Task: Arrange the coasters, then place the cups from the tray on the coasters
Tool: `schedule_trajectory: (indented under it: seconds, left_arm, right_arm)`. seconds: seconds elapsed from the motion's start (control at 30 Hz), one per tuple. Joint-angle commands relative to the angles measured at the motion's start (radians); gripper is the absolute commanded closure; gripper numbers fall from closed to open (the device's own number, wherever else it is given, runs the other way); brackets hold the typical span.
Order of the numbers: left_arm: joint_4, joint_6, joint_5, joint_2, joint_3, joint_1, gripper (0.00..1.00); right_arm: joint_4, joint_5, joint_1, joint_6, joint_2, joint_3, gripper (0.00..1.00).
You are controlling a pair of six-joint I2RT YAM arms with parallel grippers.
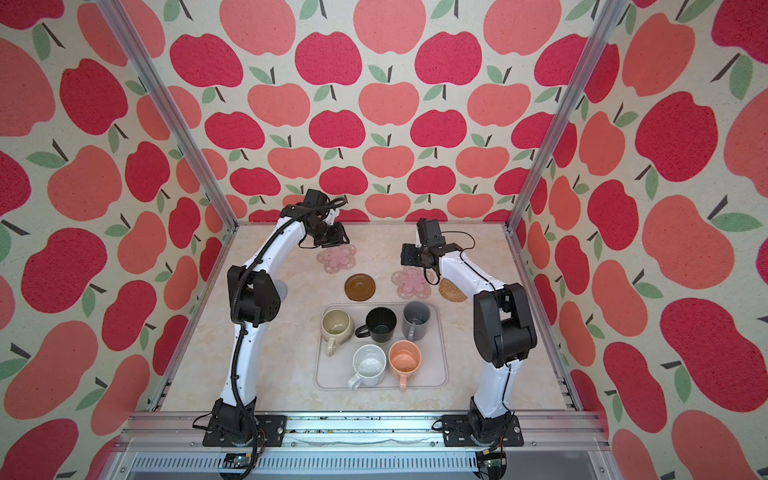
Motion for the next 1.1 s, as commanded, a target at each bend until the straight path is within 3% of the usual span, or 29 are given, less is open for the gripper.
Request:
schedule_trajectory:
  seconds: [0.0, 0.27, 0.47, 0.67, 1.07]
  left_arm:
    - [-0.037, 0.019, -0.058, -0.007, -0.044, 0.031, 0.58]
    - [-0.042, -0.003, -0.097, -0.017, -0.088, 0.1, 0.58]
    - [0.07, -0.07, -0.057, -0.087, -0.281, 0.153, 0.58]
    - [0.17, -0.095, -0.003, -0.136, -0.417, 0.182, 0.58]
    - [0.253, -0.15, 0.061, -0.094, -0.418, 0.242, 0.58]
  right_arm:
    - [-0.018, -0.043, 0.029, 0.027, 0.077, 0.091, 0.3]
    - [-0.076, -0.067, 0.087, 0.044, 0.252, 0.321, 0.29]
    - [-0.11, -0.076, 0.134, 0.055, 0.379, 0.471, 0.29]
    - [-0.081, -0.086, 0.166, 0.062, 0.468, 0.52, 0.29]
    - [-0.06, -0.104, 0.202, 0.11, 0.597, 0.639, 0.28]
